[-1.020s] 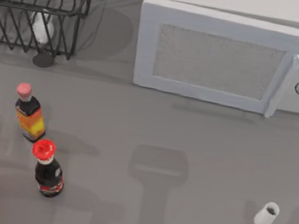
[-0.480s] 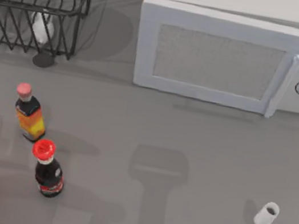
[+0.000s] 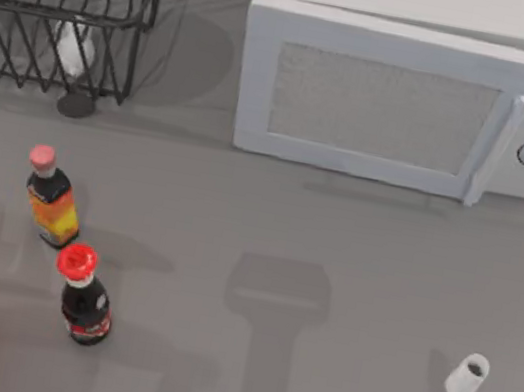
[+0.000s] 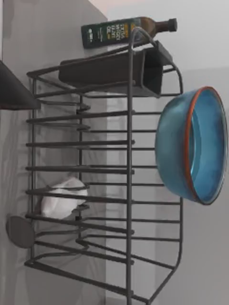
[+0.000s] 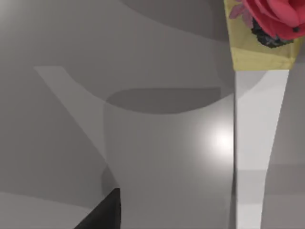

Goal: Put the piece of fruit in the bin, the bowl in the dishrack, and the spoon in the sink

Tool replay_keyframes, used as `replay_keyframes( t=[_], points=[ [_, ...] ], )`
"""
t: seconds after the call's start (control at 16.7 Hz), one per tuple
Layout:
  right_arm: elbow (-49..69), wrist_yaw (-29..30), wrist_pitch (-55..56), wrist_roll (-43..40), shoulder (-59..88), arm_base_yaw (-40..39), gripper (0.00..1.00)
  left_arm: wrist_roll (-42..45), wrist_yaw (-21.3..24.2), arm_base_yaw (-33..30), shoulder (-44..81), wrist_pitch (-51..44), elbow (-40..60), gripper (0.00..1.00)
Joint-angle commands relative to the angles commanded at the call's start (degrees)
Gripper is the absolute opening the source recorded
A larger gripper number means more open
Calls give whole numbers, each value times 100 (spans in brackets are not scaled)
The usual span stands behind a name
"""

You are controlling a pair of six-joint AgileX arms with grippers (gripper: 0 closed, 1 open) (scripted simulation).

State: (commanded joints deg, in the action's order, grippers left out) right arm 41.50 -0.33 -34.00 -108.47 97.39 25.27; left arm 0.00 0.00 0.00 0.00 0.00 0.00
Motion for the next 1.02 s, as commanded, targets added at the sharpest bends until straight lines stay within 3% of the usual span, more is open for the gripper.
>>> replay_keyframes(
  t=[0.54,1.02],
  points=[
    [0,0,0,0,0,0,2,0,0,0,0,0,0,100],
    [0,0,0,0,0,0,0,0,0,0,0,0,0,100]
  ],
)
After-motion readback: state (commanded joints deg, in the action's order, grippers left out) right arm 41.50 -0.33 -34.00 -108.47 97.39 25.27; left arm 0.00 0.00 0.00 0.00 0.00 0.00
